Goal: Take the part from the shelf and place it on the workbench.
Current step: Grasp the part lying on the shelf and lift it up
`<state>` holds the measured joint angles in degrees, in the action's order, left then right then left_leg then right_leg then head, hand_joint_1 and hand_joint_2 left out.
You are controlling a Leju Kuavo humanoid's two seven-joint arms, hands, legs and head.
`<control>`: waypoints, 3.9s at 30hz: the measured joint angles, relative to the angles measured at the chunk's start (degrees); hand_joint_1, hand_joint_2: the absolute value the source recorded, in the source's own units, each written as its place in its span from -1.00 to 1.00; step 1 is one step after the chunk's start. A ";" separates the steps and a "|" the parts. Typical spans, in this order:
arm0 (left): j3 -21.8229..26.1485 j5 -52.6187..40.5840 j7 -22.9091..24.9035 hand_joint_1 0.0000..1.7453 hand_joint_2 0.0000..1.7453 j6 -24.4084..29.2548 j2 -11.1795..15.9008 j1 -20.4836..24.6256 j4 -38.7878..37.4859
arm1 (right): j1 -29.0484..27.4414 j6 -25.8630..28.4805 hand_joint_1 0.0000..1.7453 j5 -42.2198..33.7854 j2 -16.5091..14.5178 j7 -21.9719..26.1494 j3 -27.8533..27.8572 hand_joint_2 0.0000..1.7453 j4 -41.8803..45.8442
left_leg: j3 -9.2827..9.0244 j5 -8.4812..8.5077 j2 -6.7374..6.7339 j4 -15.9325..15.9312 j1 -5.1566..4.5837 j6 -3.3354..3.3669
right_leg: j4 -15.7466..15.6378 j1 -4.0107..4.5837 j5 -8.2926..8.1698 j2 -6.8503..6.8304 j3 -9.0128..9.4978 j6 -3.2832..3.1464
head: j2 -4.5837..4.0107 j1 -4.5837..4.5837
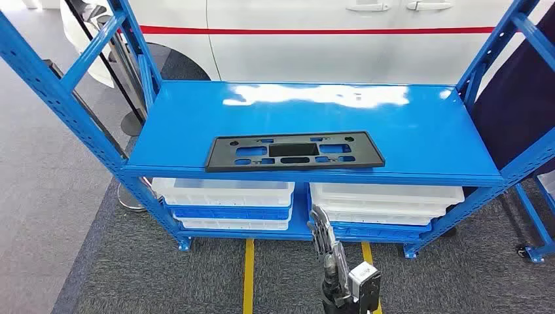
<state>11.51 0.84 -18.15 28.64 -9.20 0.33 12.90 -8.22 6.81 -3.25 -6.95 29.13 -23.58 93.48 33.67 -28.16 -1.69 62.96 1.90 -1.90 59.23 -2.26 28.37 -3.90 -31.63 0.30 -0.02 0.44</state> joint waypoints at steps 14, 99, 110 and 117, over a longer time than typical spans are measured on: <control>-0.46 -2.67 0.45 -1.00 -1.00 2.86 -1.39 0.71 -0.52 | -0.25 26.77 -1.00 40.01 -0.20 -6.84 0.66 1.00 3.44 | -1.00 0.77 1.45 -3.69 -2.27 4.63 | 14.43 1.43 5.77 3.56 -6.96 0.79 | 0.00 0.02; -3.73 -12.24 7.50 -1.00 -1.00 0.11 -1.76 1.21 -1.60 | 3.99 33.45 -1.00 80.21 -12.72 -14.29 31.40 1.00 -7.55 | -0.23 1.94 1.93 -4.24 -1.42 3.52 | 0.77 1.79 1.14 3.84 -0.10 0.58 | 0.00 -0.02; -3.73 -12.26 7.49 -1.00 -1.00 0.12 -1.87 1.34 -1.61 | 3.98 33.45 -1.00 80.21 -12.66 -14.29 31.39 1.00 -7.80 | -1.76 0.93 2.16 -4.60 -1.69 3.71 | 0.12 2.17 -1.59 3.89 -1.57 -0.08 | 0.00 -0.01; -3.73 -12.26 7.49 -1.00 -1.00 0.15 -1.80 1.47 -1.62 | 3.96 33.45 -1.00 80.21 -12.74 -14.26 31.26 1.00 -7.82 | 1.93 -4.46 2.01 4.07 -1.40 1.55 | -1.89 1.69 -1.92 3.68 -0.49 -1.68 | 0.00 -0.08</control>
<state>7.78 -11.41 -10.66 28.80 -11.00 1.80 11.27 -4.25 40.26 76.96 -19.69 14.86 7.68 85.66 35.60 -32.62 0.33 67.03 0.50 -0.36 57.34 -0.58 26.45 -0.23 -32.12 -1.38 -0.02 0.36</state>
